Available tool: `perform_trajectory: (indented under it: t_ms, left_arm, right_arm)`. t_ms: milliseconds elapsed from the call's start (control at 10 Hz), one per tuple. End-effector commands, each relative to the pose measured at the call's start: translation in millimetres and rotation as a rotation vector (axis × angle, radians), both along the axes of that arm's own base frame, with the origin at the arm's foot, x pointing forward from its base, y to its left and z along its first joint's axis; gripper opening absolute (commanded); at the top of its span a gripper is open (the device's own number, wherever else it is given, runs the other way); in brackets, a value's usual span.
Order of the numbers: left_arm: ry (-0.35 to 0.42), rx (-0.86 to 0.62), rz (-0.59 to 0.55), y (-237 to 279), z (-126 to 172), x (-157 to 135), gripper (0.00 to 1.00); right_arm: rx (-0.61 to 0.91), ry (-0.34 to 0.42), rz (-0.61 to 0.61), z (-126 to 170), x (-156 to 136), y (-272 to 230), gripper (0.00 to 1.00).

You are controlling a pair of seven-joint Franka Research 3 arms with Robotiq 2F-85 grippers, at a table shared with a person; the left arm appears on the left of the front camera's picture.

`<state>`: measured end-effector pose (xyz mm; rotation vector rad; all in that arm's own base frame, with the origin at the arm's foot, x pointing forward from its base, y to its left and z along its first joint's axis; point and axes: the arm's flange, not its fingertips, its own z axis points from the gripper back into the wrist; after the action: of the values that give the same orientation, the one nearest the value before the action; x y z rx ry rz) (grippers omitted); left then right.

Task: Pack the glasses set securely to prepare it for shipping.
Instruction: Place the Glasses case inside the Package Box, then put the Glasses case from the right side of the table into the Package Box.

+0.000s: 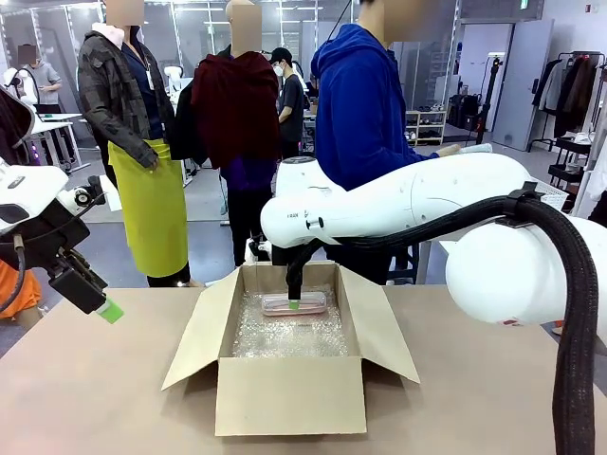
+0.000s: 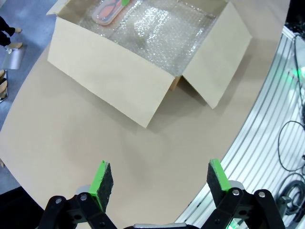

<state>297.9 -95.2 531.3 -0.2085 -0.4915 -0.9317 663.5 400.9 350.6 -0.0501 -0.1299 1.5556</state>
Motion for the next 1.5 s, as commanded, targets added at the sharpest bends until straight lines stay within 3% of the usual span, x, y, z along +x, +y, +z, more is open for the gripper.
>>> perform_trajectory:
  t_ms: [0, 900, 1200, 1400]
  left_arm:
    - [-0.004, -0.013, -0.003, 1, 1, 1, 1.00]
    - [-0.004, -0.013, -0.003, 1, 1, 1, 1.00]
    - [-0.004, -0.013, -0.003, 1, 1, 1, 1.00]
    - [-0.004, -0.013, -0.003, 1, 1, 1, 1.00]
  right_arm:
    - [0.004, -0.005, 0.001, 1, 0, 1, 1.00]
    - [0.000, 0.000, -0.001, 0, 1, -1, 1.00]
    - [0.036, 0.007, -0.106, 69, -50, -43, 1.00]
    - [0.172, -0.016, -0.253, 94, -74, -89, 1.00]
